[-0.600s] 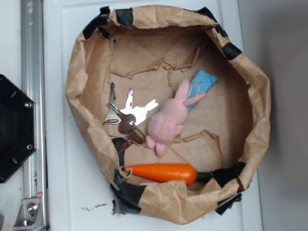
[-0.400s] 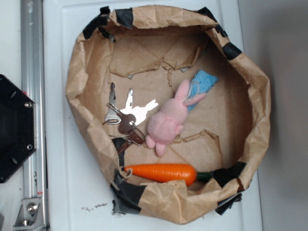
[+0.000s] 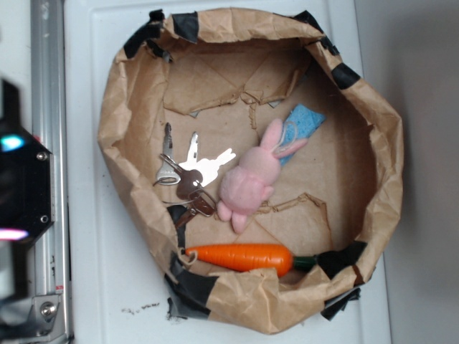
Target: Grab the blue sponge.
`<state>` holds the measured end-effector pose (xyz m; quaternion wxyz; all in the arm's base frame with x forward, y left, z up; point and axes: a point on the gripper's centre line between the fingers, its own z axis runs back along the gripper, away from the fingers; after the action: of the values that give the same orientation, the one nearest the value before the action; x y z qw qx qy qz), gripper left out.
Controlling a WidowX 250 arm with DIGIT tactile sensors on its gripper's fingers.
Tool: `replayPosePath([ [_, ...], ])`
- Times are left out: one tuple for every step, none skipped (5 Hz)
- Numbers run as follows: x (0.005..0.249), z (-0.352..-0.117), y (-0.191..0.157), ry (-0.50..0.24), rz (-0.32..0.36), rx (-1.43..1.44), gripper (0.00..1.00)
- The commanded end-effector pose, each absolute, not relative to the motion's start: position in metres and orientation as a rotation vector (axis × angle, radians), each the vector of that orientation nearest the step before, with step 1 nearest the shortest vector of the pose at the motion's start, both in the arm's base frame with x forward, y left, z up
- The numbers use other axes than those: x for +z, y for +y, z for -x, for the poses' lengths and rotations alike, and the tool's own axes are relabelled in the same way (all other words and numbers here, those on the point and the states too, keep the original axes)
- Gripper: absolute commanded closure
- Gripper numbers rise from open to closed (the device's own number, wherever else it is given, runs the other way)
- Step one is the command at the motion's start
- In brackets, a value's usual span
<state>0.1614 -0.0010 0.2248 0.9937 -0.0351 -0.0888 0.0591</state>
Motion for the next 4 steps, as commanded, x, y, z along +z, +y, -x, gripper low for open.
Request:
replayPosePath([
  [0.193,-0.218,0.029,-0.307,0.061,0.378,0.0],
  [0.164,-0.243,0.035,-0.337,0.056,0.563,0.0],
  [0.141,-0.253,0.056,-0.319,0.041,0.753,0.0],
  [0.118,-0.269,0.072,-0.302,0.104,0.854,0.0],
])
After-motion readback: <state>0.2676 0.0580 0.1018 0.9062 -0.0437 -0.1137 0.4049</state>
